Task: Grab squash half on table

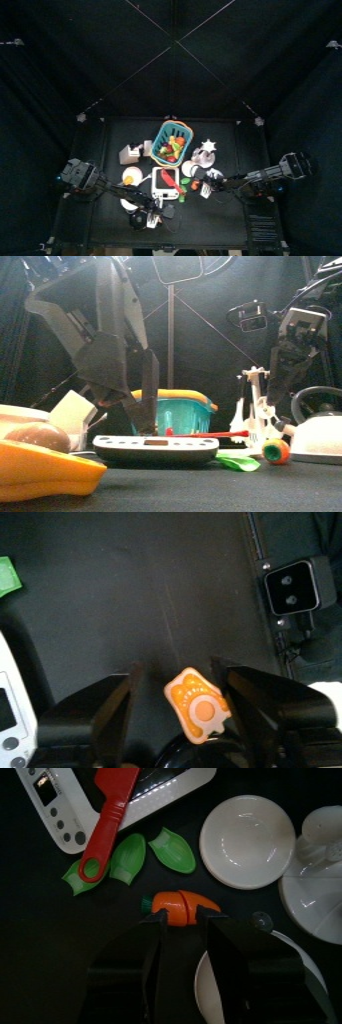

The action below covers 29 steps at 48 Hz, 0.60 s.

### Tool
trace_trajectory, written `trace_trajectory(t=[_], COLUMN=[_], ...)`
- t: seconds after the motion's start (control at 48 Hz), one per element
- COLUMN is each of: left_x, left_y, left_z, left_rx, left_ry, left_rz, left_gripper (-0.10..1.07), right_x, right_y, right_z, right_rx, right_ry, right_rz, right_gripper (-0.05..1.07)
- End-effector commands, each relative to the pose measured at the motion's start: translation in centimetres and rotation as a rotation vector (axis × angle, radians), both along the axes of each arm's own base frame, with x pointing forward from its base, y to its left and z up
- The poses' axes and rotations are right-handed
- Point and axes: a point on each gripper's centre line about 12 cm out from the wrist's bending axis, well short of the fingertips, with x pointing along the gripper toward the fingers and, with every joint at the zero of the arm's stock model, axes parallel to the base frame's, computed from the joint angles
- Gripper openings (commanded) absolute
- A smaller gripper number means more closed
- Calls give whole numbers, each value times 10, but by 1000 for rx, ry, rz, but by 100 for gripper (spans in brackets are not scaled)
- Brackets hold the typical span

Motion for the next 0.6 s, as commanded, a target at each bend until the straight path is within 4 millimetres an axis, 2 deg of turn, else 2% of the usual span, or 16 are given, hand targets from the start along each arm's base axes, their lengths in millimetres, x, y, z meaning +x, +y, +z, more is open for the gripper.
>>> trace_trajectory(t=[0.0, 0.333, 0.583], left_x=[3, -8, -5], left_y=[-2, -13, -20], left_z=[18, -3, -15], left_rx=[-13, -27, 25], left_ry=[-16, 151, 181], left_rz=[-11, 36, 58], left_gripper=[102, 103, 103], right_x=[1, 2, 3], right_y=[1, 0, 0], right_z=[5, 6, 6], right_rx=[7, 6, 7], right_ry=[-20, -21, -27], right_rz=[3, 0, 1], right_gripper=[71, 71, 71])
